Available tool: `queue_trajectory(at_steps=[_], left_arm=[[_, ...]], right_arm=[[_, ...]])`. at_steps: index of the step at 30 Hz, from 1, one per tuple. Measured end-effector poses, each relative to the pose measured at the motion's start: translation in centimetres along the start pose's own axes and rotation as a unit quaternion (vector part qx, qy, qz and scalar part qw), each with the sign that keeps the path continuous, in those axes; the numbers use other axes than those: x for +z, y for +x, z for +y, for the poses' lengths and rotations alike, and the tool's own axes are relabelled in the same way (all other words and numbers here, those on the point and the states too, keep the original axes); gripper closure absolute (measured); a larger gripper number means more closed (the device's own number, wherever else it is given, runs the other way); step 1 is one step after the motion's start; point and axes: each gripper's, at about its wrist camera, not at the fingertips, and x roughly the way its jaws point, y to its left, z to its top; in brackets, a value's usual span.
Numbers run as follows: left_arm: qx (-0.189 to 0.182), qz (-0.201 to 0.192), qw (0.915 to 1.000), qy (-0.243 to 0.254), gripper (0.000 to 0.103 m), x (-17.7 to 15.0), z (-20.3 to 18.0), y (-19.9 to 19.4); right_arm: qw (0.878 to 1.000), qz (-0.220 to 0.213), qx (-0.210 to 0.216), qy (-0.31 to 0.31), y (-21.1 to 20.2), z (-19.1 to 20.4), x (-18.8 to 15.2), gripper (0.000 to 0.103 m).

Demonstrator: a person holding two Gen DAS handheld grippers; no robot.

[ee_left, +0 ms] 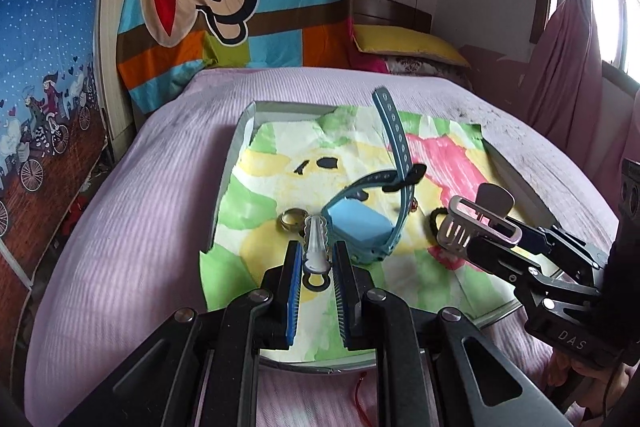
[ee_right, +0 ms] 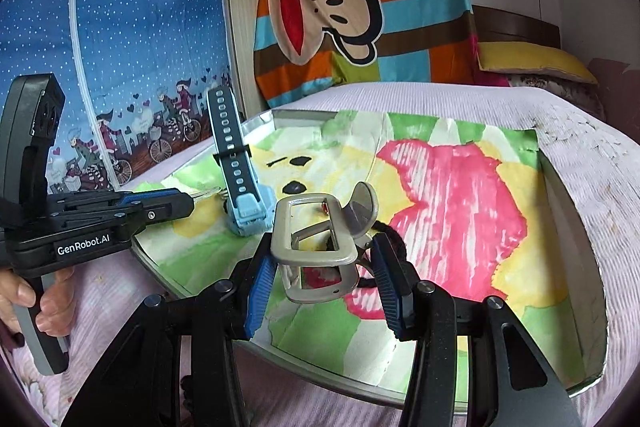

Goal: Organize jewelry
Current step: 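Carry the white clip and claw clip over the silver tray with both tools, then open both tools to drop the clips into the tray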

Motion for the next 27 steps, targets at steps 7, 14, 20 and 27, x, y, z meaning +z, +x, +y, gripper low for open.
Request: queue_trajectory(at_steps=[7,14,20,27], left_arm=[[0.000,0.014,0.9999,0.008,0.088,-0.3,-0.4,0.5],[0.008,0.024,0.9995,0.018,0.088,-0.6,-0.9,0.8],[-0.002,0.025,0.9996,0.010,0.088,-0.6,-0.7,0.6],[-0.012,0.009,0.9998,-0.011,0.070,-0.7,-0.2,-0.5]], right_arm=[[1.000,0.017,0.000,0.001,0.8,-0.1,-0.3,0.060],[1.000,0.022,-0.001,0.001,0.9,-0.2,-0.4,0.060],[1.000,0.021,0.000,0.004,0.7,-0.3,-0.4,0.060],[1.000,-0.007,0.004,0.014,-1.3,-0.5,-0.4,0.054]])
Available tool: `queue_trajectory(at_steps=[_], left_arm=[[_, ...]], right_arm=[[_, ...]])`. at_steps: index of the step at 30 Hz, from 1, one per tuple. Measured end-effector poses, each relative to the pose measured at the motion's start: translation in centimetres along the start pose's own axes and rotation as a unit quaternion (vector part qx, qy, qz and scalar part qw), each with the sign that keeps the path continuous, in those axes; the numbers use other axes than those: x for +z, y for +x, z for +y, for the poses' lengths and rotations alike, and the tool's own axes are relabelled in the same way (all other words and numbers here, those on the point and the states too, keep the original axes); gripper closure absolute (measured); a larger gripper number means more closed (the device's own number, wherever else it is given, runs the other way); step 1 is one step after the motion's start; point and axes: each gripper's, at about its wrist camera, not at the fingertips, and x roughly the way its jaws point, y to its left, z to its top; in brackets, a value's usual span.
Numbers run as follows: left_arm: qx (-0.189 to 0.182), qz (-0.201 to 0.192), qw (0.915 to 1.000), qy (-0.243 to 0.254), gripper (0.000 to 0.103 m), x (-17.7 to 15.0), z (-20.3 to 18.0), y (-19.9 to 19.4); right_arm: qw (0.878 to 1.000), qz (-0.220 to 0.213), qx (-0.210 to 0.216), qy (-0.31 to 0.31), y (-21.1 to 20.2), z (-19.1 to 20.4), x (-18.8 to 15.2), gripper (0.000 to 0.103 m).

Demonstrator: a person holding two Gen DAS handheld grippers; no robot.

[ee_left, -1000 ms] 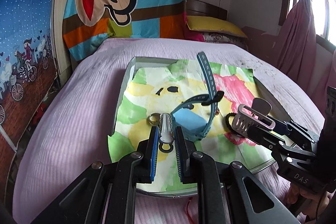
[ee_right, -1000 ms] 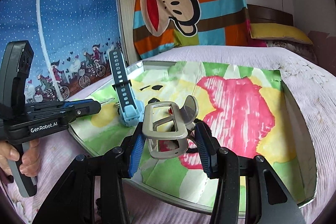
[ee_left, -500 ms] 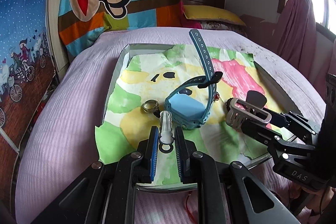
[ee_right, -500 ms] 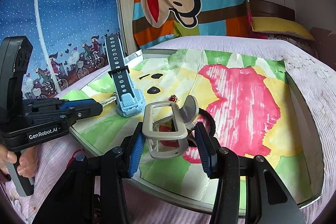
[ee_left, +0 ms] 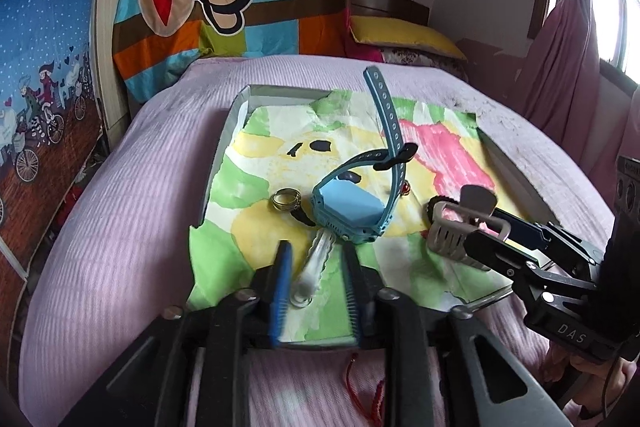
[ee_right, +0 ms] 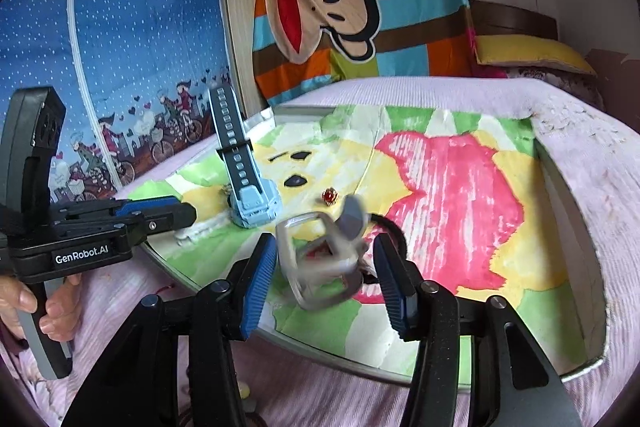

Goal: Organize jewelry
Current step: 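Open both tools to drop the clips into the tray, then withdraw both tools from the tray toward the remaining items on the bed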

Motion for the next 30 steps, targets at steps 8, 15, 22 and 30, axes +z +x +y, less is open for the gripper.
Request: queue_trajectory(at_steps=[8,15,22,30], left_arm=[[-0.002,-0.063,0.9978,-0.021,0.035,-0.6,0.1,-3.5],[0.005,-0.112,0.9934,-0.026,0.011,-1.5,-0.5,-6.9],[0.030,-0.162,0.9860,-0.025,0.000,-2.9,-1.1,-10.3],[0.054,-0.188,0.9806,-0.013,0.000,-4.8,-1.8,-13.5]], right_arm=[[0.998,-0.060,-0.007,-0.004,-4.3,0.8,0.0,0.038],[0.993,-0.115,-0.007,-0.004,-8.9,1.5,-0.5,0.016],[0.987,-0.158,-0.005,-0.005,-13.0,2.2,-1.2,0.001],[0.983,-0.181,-0.015,-0.007,-16.6,3.1,-2.5,0.001]])
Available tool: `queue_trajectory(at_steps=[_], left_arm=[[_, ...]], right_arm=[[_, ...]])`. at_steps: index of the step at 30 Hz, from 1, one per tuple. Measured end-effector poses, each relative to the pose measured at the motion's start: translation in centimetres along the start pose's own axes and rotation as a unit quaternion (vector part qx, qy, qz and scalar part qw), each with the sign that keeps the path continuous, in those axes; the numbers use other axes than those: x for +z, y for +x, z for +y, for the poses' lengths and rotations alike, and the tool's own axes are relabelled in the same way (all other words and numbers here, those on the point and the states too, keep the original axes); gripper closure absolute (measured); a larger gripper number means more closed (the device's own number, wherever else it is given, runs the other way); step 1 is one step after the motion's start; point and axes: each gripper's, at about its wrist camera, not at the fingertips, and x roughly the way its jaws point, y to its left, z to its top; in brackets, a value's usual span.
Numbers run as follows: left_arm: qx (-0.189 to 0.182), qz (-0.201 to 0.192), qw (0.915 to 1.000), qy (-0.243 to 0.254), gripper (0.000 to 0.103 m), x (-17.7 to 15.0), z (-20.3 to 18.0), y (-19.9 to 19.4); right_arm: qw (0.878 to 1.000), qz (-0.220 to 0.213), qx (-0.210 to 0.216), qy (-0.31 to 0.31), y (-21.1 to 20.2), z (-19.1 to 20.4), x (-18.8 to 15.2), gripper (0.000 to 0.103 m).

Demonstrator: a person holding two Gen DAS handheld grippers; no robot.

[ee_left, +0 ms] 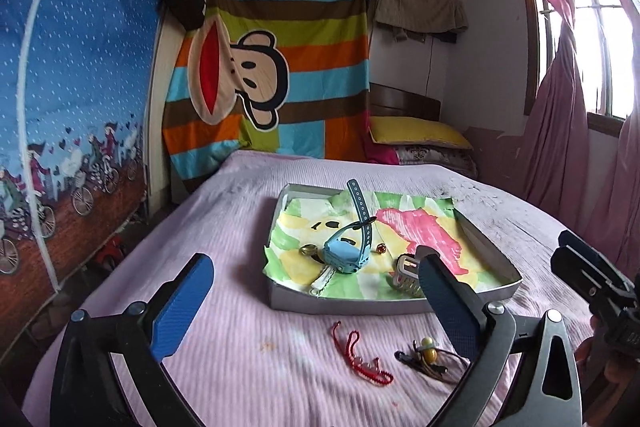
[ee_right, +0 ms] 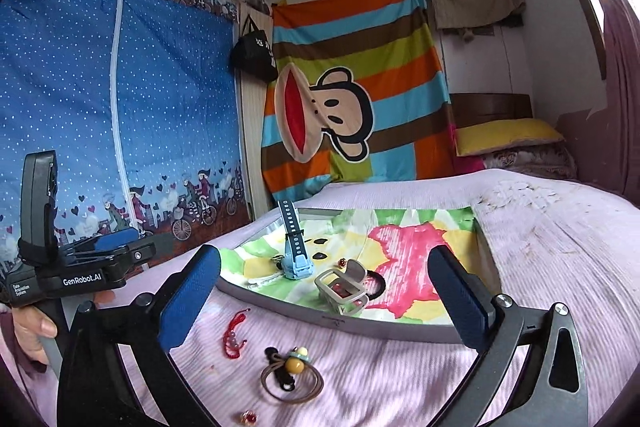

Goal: Organize jewelry
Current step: 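Withdraw both tools from the tray toward the remaining items on the bed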

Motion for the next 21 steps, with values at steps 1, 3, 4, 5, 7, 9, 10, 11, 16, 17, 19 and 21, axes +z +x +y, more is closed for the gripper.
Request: queue_trajectory(at_steps=[1,3,4,5,7,9,10,11,16,17,19,21], left_arm=[[0.001,-0.002,1.0000,0.002,0.000,-0.1,0.0,-0.3],[0.000,-0.005,1.0000,0.005,0.000,-0.4,0.0,-1.1],[0.000,-0.006,1.0000,0.006,0.000,-0.5,0.1,-1.5],[0.000,-0.006,1.0000,0.007,0.000,-0.6,0.1,-1.8],[0.000,-0.008,0.9999,0.010,0.000,-1.0,0.2,-2.4],[0.000,-0.010,0.9999,0.014,0.000,-1.5,0.2,-2.8],[0.000,-0.010,0.9998,0.015,0.000,-1.7,0.1,-2.9],[-0.001,-0.010,0.9998,0.017,0.000,-1.9,0.2,-3.0],[-0.004,0.000,0.9997,0.022,0.000,-2.6,0.2,-2.9],[-0.005,0.003,0.9997,0.022,0.000,-2.9,0.3,-2.9],[-0.007,0.011,0.9997,0.022,0.000,-3.4,0.3,-2.8],[-0.007,0.021,0.9994,0.025,0.000,-4.0,0.4,-2.7]], right_arm=[[1.000,-0.001,-0.002,0.000,-0.4,0.1,0.0,0.001],[1.000,-0.001,-0.004,0.002,-1.1,0.2,-0.2,0.001],[1.000,-0.001,-0.006,0.003,-1.4,0.3,-0.3,0.001],[1.000,-0.001,-0.007,0.003,-1.7,0.4,-0.4,0.001],[1.000,0.000,-0.010,0.000,-2.2,0.5,-0.7,0.001],[1.000,0.002,-0.013,-0.003,-2.8,0.6,-1.1,0.001],[1.000,0.005,-0.014,-0.005,-3.0,0.6,-1.3,0.001],[1.000,0.007,-0.015,-0.005,-3.0,0.6,-1.3,0.001],[0.999,0.026,-0.020,-0.005,-3.5,0.1,-2.6,0.001],[0.999,0.029,-0.022,-0.005,-3.6,0.1,-2.8,0.001],[0.999,0.039,-0.025,-0.006,-3.5,-0.1,-3.4,0.001],[0.999,0.047,-0.023,-0.006,-3.3,-0.2,-3.8,0.001]])
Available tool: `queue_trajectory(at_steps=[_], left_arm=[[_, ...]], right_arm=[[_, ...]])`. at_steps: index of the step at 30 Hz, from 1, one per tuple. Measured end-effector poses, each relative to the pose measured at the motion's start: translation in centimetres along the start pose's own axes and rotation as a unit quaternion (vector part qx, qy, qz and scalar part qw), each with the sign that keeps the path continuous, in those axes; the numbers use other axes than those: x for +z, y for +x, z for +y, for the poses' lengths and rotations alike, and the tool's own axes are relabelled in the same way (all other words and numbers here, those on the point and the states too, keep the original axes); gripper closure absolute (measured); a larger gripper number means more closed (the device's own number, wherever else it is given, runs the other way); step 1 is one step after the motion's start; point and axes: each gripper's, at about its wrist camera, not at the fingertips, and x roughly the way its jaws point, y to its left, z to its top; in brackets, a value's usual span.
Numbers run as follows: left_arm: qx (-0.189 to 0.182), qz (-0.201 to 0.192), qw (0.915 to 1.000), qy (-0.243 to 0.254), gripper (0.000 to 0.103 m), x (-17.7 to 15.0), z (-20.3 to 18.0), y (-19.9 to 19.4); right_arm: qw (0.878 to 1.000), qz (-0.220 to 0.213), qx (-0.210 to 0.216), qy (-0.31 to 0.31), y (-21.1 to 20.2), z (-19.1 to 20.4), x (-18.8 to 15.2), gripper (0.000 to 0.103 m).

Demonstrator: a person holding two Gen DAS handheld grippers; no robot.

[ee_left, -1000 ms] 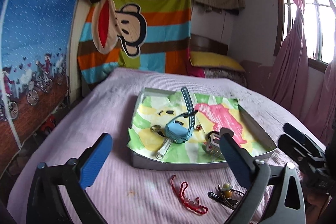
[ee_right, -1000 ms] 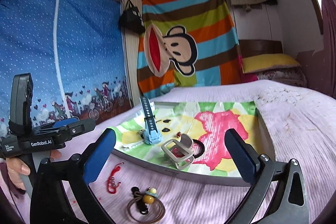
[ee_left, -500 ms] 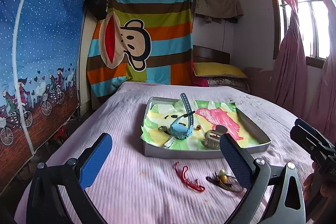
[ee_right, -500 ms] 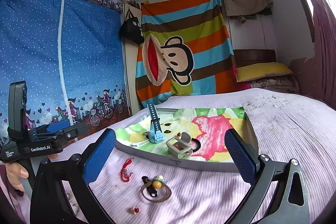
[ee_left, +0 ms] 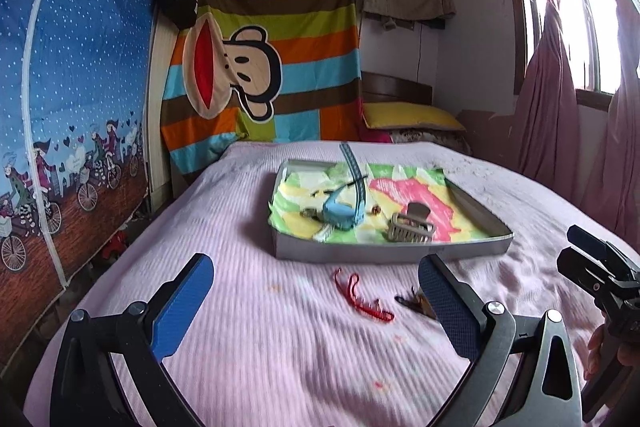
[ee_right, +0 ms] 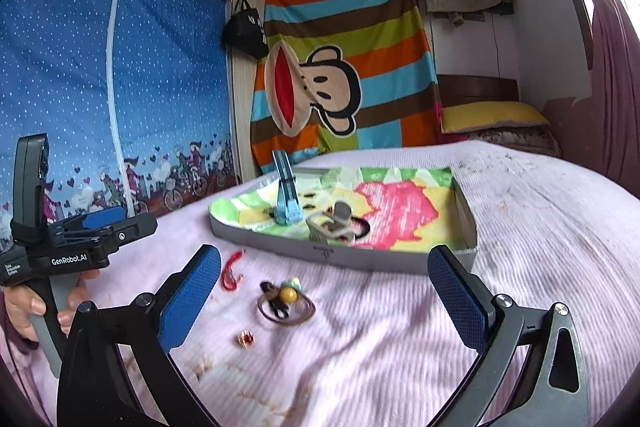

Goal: Organize jewelry
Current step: 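Withdraw both tools from the tray toward the remaining items on the bed, then grasp the red beaded bracelet with the left tool while the right tool grasps the brown hair tie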

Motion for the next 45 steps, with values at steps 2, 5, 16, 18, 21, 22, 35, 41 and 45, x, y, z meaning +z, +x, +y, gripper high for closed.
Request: queue_trajectory(at_steps=[2,5,16,18,21,22,35,41,45], left_arm=[[0.000,0.008,1.0000,0.004,0.000,-0.5,-0.1,0.1],[-0.003,0.021,0.9997,0.011,0.000,-0.9,-0.4,0.5],[-0.016,0.067,0.9976,0.013,0.000,-1.6,-0.4,2.3],[-0.017,0.076,0.9969,0.013,0.000,-1.7,-0.4,2.7],[-0.023,0.094,0.9953,0.010,0.000,-1.7,-0.3,3.4],[-0.026,0.098,0.9948,0.009,0.000,-1.6,-0.3,3.6],[-0.085,0.154,0.9837,0.037,0.034,-1.3,-2.6,7.0],[-0.114,0.187,0.9752,0.035,0.055,-2.1,-2.7,8.6],[-0.130,0.199,0.9713,0.014,0.062,-2.1,-2.4,9.5]], right_arm=[[1.000,0.009,0.000,-0.005,0.3,0.0,-0.3,0.001],[1.000,0.027,-0.004,-0.012,1.0,-0.1,-0.8,0.001],[0.997,0.080,-0.010,-0.009,3.9,-0.5,-2.1,0.001],[0.996,0.087,-0.009,-0.006,4.2,-0.6,-2.2,0.001],[0.995,0.104,-0.007,0.003,5.2,-1.0,-2.3,0.002],[0.994,0.111,-0.006,0.006,5.6,-1.1,-2.3,0.002],[0.981,0.189,0.037,0.012,10.8,-1.3,-2.5,0.048],[0.975,0.213,0.059,0.016,12.6,-1.1,-3.2,0.060],[0.973,0.220,0.065,0.015,13.3,-0.8,-3.9,0.065]])
